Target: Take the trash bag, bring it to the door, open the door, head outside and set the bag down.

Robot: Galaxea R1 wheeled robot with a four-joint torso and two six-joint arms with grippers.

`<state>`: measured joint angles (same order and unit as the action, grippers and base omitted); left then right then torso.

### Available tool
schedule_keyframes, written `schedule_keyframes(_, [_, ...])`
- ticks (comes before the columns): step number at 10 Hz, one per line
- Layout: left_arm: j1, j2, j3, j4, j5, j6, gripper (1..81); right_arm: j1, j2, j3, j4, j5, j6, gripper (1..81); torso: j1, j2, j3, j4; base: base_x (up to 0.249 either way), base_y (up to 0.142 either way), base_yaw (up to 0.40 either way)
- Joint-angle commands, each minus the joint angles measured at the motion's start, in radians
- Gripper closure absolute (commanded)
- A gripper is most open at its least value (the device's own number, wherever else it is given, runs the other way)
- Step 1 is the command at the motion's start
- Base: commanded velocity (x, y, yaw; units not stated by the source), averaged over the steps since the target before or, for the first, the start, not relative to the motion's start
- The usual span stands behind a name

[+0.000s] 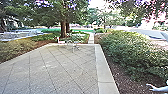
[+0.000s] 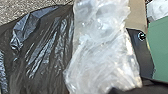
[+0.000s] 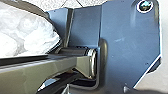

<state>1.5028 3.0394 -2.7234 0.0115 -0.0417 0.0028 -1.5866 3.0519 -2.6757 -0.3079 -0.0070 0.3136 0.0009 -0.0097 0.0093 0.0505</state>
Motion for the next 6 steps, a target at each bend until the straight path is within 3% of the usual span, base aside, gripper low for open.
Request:
schedule_keyframes(1, [-0.042, 0.0, 0.002, -0.002, 0.054, 0.005, 81.1, 0.035, 0.01, 0.011, -0.005, -0.053, -0.004, 1.0, 0.0, 0.0, 0.0, 0.0, 0.0, 0.0, 0.0])
schedule_keyframes(4, [-0.042, 0.0, 0.002, -0.002, 0.054, 0.003, 81.1, 0.036, 0.01, 0.011, -0.007, -0.053, -0.004, 1.0, 0.0, 0.0, 0.0, 0.0, 0.0, 0.0, 0.0])
schedule_keyframes(5, [-0.042, -0.002, 0.002, -0.004, 0.054, 0.002, 81.1, 0.035, 0.01, 0.011, -0.008, -0.053, -0.005, 1.0, -0.001, 0.0, 0.0, 0.043, 0.0, 0.0, 0.0])
schedule_keyframes(6, [-0.042, -0.006, 0.002, -0.004, 0.054, -0.003, 81.1, 0.036, 0.012, 0.011, -0.007, -0.053, -0.017, 1.0, -0.001, 0.0, 0.0, 0.099, 0.0, 0.0, 0.0])
